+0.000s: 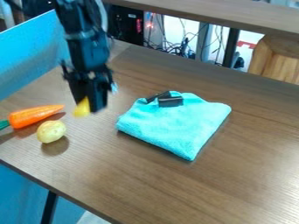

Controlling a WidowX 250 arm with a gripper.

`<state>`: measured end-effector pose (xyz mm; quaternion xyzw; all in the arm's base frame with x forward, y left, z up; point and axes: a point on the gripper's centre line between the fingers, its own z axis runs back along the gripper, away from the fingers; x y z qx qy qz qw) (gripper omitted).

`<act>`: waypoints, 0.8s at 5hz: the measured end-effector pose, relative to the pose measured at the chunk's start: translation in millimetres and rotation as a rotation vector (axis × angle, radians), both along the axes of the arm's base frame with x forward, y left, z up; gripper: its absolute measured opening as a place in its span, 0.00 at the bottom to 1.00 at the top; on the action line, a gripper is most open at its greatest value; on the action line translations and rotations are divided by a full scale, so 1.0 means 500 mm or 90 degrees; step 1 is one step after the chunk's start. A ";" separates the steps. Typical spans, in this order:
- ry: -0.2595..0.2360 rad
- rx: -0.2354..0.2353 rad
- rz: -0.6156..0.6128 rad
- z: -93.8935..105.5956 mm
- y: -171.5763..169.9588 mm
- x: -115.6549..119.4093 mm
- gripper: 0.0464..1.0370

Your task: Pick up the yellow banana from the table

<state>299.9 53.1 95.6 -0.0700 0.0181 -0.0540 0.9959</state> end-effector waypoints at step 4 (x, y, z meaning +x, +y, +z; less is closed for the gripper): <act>0.055 0.051 0.050 -0.068 0.080 0.149 0.41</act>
